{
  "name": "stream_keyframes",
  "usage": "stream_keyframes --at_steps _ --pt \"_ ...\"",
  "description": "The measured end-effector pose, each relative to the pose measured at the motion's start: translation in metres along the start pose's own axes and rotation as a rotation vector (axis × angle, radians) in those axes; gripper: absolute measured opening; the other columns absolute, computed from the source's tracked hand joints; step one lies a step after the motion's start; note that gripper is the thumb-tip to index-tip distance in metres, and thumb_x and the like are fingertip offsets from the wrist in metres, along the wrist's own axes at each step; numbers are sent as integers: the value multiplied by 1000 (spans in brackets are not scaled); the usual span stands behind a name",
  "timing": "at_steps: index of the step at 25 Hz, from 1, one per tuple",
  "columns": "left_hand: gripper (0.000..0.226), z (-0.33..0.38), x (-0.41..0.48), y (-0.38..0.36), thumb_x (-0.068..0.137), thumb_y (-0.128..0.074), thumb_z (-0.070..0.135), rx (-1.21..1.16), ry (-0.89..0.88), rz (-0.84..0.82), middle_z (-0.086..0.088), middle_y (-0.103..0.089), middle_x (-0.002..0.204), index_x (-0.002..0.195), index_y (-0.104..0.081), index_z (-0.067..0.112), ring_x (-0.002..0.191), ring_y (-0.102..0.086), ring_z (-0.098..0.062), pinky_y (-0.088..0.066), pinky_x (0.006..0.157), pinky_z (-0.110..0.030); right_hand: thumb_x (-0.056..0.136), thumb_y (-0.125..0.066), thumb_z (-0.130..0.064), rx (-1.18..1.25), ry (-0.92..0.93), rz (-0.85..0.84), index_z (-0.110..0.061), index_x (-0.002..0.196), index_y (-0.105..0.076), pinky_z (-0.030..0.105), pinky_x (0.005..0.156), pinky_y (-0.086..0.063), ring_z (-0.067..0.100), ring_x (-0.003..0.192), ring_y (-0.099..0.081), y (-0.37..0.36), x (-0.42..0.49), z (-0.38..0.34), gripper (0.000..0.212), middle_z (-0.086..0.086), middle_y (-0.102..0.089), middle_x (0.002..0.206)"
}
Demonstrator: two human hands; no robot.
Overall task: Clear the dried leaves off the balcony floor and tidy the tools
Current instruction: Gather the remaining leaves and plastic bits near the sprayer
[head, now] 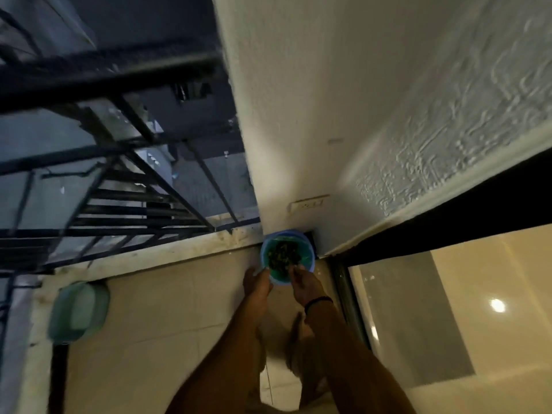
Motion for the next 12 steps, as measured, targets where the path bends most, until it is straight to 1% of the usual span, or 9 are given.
stream_keyframes --at_steps 2,3,5,7,8,9,10,11,12 --pt "30 8 -33 15 94 -62 11 22 -41 -42 -15 -64 85 122 -62 0 69 -60 -24 -49 60 -32 106 -44 -22 -43 55 -18 -4 136 -55 36 115 -33 32 138 -41 12 -22 -19 37 15 -47 148" --pt "23 12 -40 14 95 -60 8 -12 -37 -72 -15 -62 79 116 -63 -1 66 -57 -23 -48 60 -33 106 -42 -24 -93 97 -13 -5 138 -53 37 115 -33 33 139 -40 15 -15 -21 39 15 -45 149" --pt "23 6 -27 6 96 -59 6 -76 -8 -78 -16 -63 85 117 -63 -2 71 -59 -23 -51 63 -33 106 -40 -31 -156 80 -7 -8 140 -51 40 115 -33 33 139 -39 12 13 -8 43 14 -41 153" --pt "26 -3 2 -9 97 -60 9 -129 -4 -84 -16 -67 101 122 -62 2 82 -64 -25 -55 69 -34 105 -41 -37 -164 77 -62 -7 139 -51 40 112 -37 34 136 -42 -2 48 6 46 17 -44 149" --pt "26 -8 12 -15 97 -60 10 -151 6 -84 -15 -67 107 122 -63 5 87 -65 -25 -56 71 -33 104 -44 -36 -191 85 -42 -6 138 -50 39 109 -40 34 134 -45 -5 65 16 46 17 -46 146" --pt "25 -14 22 -19 97 -61 11 -188 12 -81 -14 -68 110 122 -63 8 90 -66 -25 -57 72 -32 104 -47 -33 -108 84 -19 -4 140 -46 37 106 -43 34 132 -46 -5 81 25 47 17 -46 145" --pt "24 -19 27 -19 97 -62 10 -218 19 -67 -14 -68 111 121 -64 9 93 -66 -25 -57 72 -31 103 -50 -31 -49 37 7 -2 144 -41 35 106 -44 33 133 -45 -5 92 33 50 16 -45 146" --pt "24 -25 29 -17 96 -62 8 -243 31 -53 -14 -68 112 120 -64 8 93 -66 -24 -57 71 -31 103 -51 -28 -48 11 26 -1 145 -38 34 106 -44 34 135 -43 -4 100 41 52 16 -43 147" --pt "23 -30 25 -14 96 -62 6 -260 49 -42 -14 -68 112 119 -64 8 91 -66 -24 -57 71 -30 104 -50 -21 -28 -10 9 2 146 -36 28 106 -43 36 138 -39 -5 100 42 50 18 -40 150"
Point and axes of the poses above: each hand's wrist, its own x-axis towards the middle knuckle, its own y-axis out of the back of the hand, z = x × y, the point moved 5 cm from there along x, towards the middle knuckle
